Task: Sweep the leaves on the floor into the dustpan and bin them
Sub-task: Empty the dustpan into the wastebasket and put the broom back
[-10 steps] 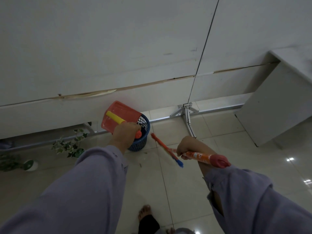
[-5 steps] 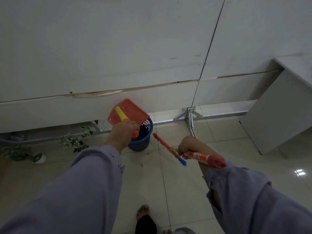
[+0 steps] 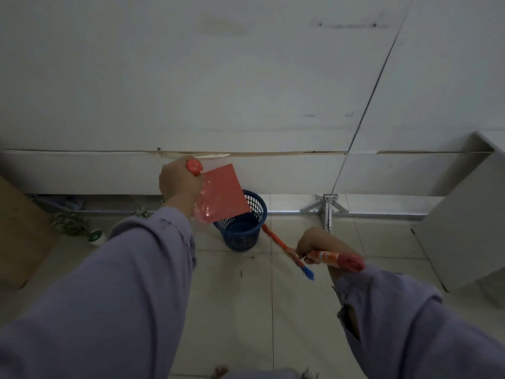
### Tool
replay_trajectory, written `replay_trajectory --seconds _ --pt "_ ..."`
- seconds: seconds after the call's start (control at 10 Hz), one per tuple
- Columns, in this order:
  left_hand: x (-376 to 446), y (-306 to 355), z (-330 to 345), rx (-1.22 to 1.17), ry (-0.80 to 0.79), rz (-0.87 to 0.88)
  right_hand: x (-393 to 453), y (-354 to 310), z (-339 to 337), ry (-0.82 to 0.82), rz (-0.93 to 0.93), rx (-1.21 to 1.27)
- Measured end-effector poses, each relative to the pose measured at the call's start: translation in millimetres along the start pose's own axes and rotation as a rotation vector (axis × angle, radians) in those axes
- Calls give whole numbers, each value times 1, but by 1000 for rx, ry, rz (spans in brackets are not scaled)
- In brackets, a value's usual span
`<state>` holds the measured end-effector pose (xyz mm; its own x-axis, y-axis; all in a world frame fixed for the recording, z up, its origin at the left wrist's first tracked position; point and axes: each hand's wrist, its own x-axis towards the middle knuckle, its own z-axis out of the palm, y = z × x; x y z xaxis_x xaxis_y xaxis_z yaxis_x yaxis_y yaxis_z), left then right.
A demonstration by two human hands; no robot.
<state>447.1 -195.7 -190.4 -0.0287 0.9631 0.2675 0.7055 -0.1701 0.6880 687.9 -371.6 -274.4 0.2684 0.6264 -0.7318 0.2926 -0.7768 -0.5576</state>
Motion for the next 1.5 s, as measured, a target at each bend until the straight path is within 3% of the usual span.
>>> replay_trajectory --seconds 0.1,0.2,0.3,0.4,0.7,1.0,1.2,1.5 --pt "1 -8 -20 25 0 -84 -15 -16 8 -50 18 -1" --pt "-2 -24 -31 57 -32 -128 -25 -29 21 80 30 -220" --pt "-13 -47 -36 105 -62 -159 -14 -14 28 -32 40 32" --pt "-27 -74 -31 135 -82 -192 -8 -3 40 -17 72 73" --pt "-68 -156 41 172 -265 -402 40 -2 99 121 173 -547" --pt "-95 -229 114 124 -316 -507 122 11 131 250 112 -661" --pt "-103 -256 132 94 -274 -520 153 15 152 205 81 -740" --pt "-109 -259 143 81 -244 -540 109 9 163 -101 65 -792"
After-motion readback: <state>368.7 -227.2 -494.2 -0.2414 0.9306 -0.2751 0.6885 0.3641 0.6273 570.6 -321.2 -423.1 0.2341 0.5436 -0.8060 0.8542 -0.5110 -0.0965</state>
